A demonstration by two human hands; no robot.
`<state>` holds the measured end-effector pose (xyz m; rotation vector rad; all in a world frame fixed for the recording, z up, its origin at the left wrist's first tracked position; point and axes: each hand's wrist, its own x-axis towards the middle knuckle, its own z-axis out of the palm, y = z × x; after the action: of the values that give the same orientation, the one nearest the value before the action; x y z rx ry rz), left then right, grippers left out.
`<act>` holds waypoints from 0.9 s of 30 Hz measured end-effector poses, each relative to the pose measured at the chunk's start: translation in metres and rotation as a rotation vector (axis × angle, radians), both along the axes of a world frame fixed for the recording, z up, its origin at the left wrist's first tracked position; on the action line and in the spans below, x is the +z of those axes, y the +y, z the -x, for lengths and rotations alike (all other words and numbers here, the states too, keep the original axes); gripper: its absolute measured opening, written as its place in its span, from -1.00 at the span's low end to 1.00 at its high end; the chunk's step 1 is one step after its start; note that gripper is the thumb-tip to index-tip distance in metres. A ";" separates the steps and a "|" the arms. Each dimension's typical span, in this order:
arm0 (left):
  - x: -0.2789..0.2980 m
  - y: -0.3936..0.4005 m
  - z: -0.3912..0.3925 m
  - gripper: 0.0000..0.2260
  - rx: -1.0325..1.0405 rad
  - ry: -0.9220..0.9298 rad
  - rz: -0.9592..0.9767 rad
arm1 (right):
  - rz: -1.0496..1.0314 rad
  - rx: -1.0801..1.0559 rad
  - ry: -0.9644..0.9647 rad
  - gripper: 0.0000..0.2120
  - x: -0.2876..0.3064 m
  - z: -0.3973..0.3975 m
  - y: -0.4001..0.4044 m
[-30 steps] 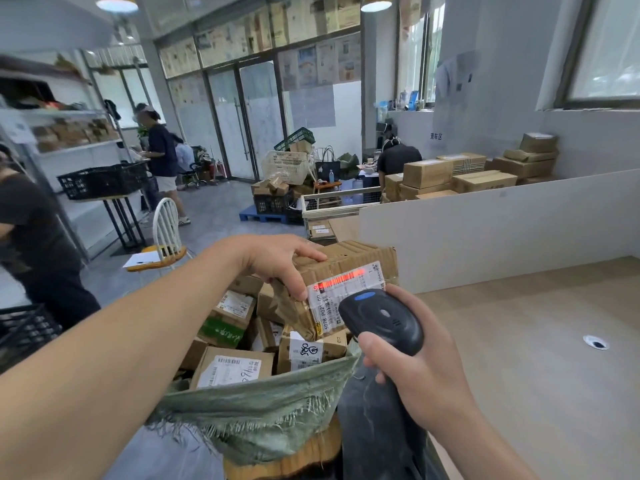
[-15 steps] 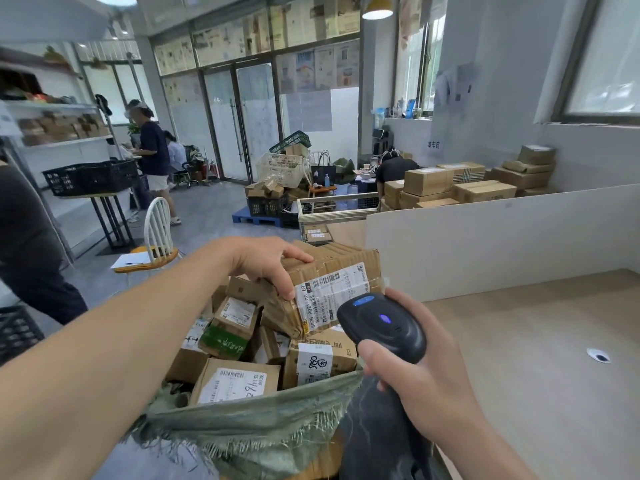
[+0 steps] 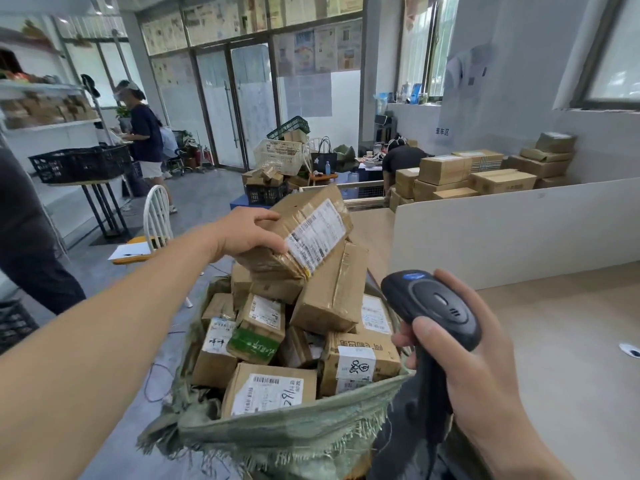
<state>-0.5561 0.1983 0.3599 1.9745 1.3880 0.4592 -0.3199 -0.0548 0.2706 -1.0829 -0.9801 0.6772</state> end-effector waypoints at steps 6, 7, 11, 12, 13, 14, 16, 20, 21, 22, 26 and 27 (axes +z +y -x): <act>-0.048 0.028 0.047 -0.17 0.195 -0.253 0.045 | 0.028 -0.002 0.042 -0.24 -0.013 0.032 0.022; -0.057 0.032 0.053 -0.16 0.221 -0.252 0.034 | 0.037 0.003 0.046 -0.24 -0.016 0.037 0.026; -0.078 0.044 0.079 -0.20 0.355 -0.210 -0.083 | 0.077 0.049 0.037 -0.39 -0.023 0.055 0.044; -0.080 0.047 0.086 -0.23 0.399 -0.187 -0.110 | 0.092 0.057 0.026 -0.39 -0.024 0.059 0.048; -0.082 0.051 0.093 -0.20 0.434 -0.157 -0.119 | 0.106 0.065 0.020 -0.39 -0.023 0.063 0.052; -0.083 0.055 0.099 -0.13 0.461 -0.140 -0.116 | 0.118 0.072 0.016 -0.38 -0.023 0.067 0.055; -0.085 0.064 0.108 -0.02 0.484 -0.142 -0.087 | 0.133 0.078 0.009 -0.38 -0.025 0.073 0.062; -0.081 0.061 0.095 -0.11 0.423 -0.012 -0.150 | 0.143 0.068 0.028 -0.34 -0.033 0.079 0.073; -0.081 0.059 0.087 -0.17 0.416 0.045 -0.211 | 0.147 0.067 0.029 -0.34 -0.035 0.080 0.075; -0.082 0.057 0.078 -0.19 0.415 0.089 -0.275 | 0.150 0.067 0.034 -0.34 -0.036 0.081 0.076; -0.094 0.047 0.033 -0.17 0.441 0.236 -0.423 | 0.145 0.078 0.049 -0.31 -0.038 0.080 0.079; -0.099 0.044 0.021 -0.18 0.433 0.294 -0.446 | 0.145 0.074 0.046 -0.32 -0.038 0.079 0.079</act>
<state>-0.5767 0.2422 0.2611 2.1446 2.0627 0.7502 -0.3989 0.0243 0.2326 -1.1568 -0.9461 0.8409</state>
